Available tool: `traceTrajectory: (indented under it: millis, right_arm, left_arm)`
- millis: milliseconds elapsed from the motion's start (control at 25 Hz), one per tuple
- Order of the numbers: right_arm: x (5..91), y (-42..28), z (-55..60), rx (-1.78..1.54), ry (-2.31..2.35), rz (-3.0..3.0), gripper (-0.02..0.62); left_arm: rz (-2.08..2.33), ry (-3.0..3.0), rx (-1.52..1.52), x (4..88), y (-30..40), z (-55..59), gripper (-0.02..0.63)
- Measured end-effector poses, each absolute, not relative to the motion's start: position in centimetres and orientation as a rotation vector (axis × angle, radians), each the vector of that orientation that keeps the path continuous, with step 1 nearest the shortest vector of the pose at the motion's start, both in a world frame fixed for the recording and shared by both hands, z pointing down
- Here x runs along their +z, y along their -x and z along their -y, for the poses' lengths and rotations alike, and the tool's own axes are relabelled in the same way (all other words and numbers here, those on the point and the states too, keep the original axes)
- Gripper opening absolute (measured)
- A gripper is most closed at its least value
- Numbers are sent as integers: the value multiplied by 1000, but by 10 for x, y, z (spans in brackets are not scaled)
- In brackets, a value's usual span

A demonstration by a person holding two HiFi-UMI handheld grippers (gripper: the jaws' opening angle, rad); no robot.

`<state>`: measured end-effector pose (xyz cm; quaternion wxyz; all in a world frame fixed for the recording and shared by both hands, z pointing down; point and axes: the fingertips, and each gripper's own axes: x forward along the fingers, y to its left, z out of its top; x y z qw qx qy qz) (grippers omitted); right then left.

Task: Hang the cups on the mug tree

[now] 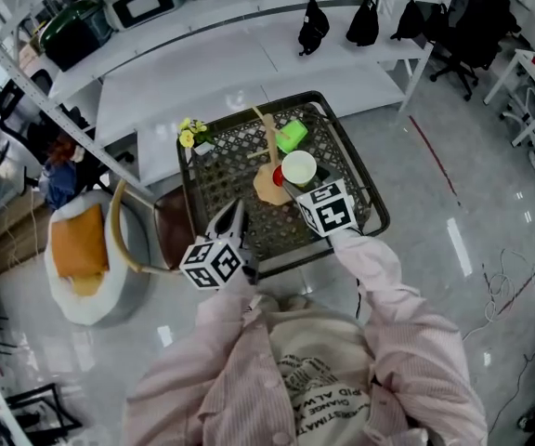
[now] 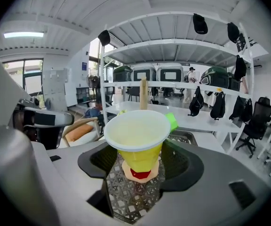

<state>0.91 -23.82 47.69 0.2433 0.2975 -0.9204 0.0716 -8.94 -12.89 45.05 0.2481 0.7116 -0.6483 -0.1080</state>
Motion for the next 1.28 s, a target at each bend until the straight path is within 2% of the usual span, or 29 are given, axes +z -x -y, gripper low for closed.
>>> traceTrajectory:
  millis: [640,1280]
  right_arm:
    - [452,-4,263,103,-1009,2296,287]
    - [428,8,279,-222,-1004,1994,287]
  left_arm:
    - [1511,-2131,-200,442,104,158,-2]
    - [1375,-2187,-185,449,111,151,-2]
